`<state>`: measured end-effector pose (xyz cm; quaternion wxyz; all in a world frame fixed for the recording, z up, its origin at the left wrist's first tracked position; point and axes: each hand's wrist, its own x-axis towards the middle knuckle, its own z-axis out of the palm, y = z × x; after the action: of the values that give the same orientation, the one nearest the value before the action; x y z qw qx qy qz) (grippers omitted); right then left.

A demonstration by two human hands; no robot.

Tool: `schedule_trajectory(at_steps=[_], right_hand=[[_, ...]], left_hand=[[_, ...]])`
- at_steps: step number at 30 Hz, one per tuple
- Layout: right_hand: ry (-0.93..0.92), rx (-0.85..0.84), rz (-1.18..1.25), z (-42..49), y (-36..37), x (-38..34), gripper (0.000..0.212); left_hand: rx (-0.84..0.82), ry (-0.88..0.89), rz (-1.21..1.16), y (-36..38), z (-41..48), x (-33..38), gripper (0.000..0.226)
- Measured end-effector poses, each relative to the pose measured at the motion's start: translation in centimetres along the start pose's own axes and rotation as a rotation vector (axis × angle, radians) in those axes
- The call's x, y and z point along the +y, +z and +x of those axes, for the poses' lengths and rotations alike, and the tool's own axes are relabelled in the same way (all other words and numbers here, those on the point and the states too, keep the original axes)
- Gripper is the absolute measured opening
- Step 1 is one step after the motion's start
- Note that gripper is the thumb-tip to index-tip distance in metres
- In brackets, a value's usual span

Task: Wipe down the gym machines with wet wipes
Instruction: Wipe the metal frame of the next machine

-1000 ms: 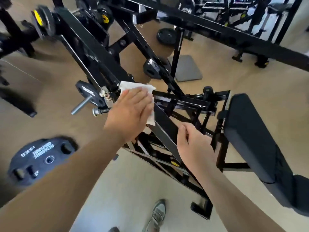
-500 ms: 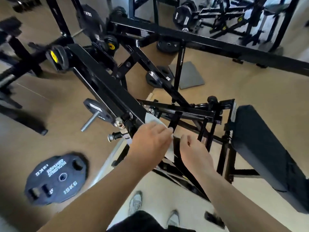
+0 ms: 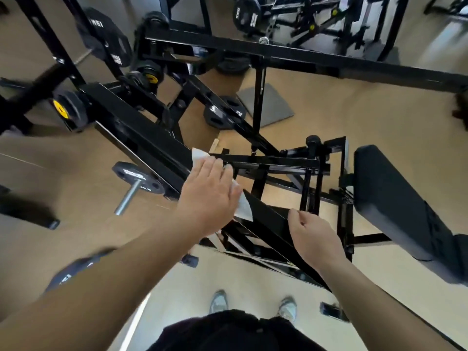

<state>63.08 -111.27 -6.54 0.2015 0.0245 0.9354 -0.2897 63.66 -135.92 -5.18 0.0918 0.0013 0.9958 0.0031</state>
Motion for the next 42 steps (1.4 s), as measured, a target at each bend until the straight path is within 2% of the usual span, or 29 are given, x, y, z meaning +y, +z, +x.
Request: schedule_trajectory(at_steps=[3, 5, 6, 8, 11, 14, 17, 20, 22, 24, 26, 28, 31, 33, 37, 39, 42], right_hand=[[0.005, 0.001, -0.042, 0.2, 0.2, -0.1, 0.052], [0.010, 0.017, -0.058, 0.4, 0.3, 0.0, 0.051], [0.010, 0.018, -0.051, 0.3, 0.3, 0.0, 0.051], [0.008, 0.011, -0.029, 0.2, 0.2, 0.0, 0.049], [0.003, 0.018, -0.010, 0.1, 0.1, -0.1, 0.046], [-0.051, 0.055, 0.005, 0.1, 0.2, 0.2, 0.043], [-0.083, 0.112, 0.217, 0.3, -0.1, 0.5, 0.038], [-0.094, 0.184, 0.499, 0.2, -1.4, 1.8, 0.028], [-0.154, 0.212, 0.391, -0.3, -3.0, 4.1, 0.024], [-0.156, 0.181, 0.218, -1.1, -4.7, 7.3, 0.027], [-0.096, 0.143, 0.163, -2.1, -6.2, 10.5, 0.036], [-0.057, 0.136, 0.161, -2.7, -7.0, 12.8, 0.039], [-0.053, 0.167, 0.227, -3.2, -7.5, 15.5, 0.042], [-0.018, 0.143, 0.273, -3.5, -8.1, 17.2, 0.043], [-0.064, 0.067, 0.244, -3.5, -8.7, 19.5, 0.045], [-0.122, 0.019, 0.189, -3.5, -8.5, 19.3, 0.044], [-0.176, -0.035, 0.165, -4.2, -7.9, 18.4, 0.046]], left_hand=[[0.031, 0.217, -0.068, 1.0, -2.2, 4.8, 0.065], [0.020, 0.395, -0.066, 1.4, -2.4, 5.1, 0.061], [0.036, 0.428, -0.044, 1.4, -1.9, 4.2, 0.061], [0.065, 0.387, 0.013, 1.2, -0.6, 1.5, 0.063], [0.114, 0.197, 0.065, 0.7, 0.4, -1.1, 0.065], [0.101, 0.100, -0.014, 0.9, -1.4, 3.7, 0.068], [0.029, 0.343, -0.066, 2.2, -3.8, 9.6, 0.066], [0.026, 0.507, 0.003, 2.4, -3.6, 8.5, 0.063], [0.073, 0.441, 0.023, 2.5, -2.8, 6.6, 0.059], [0.128, 0.254, 0.044, 2.5, -2.9, 6.7, 0.058], [0.171, 0.080, 0.001, 2.5, -3.7, 10.6, 0.060], [0.143, 0.064, -0.078, 3.0, -5.1, 17.1, 0.059], [0.062, 0.279, -0.105, 4.7, -7.7, 26.9, 0.051], [0.084, 0.433, -0.076, 5.8, -8.8, 31.1, 0.050], [0.099, 0.619, -0.032, 6.5, -8.9, 30.2, 0.053], [0.150, 0.518, 0.017, 6.5, -8.6, 26.6, 0.058], [0.207, 0.104, 0.030, 5.5, -8.1, 19.8, 0.063]])
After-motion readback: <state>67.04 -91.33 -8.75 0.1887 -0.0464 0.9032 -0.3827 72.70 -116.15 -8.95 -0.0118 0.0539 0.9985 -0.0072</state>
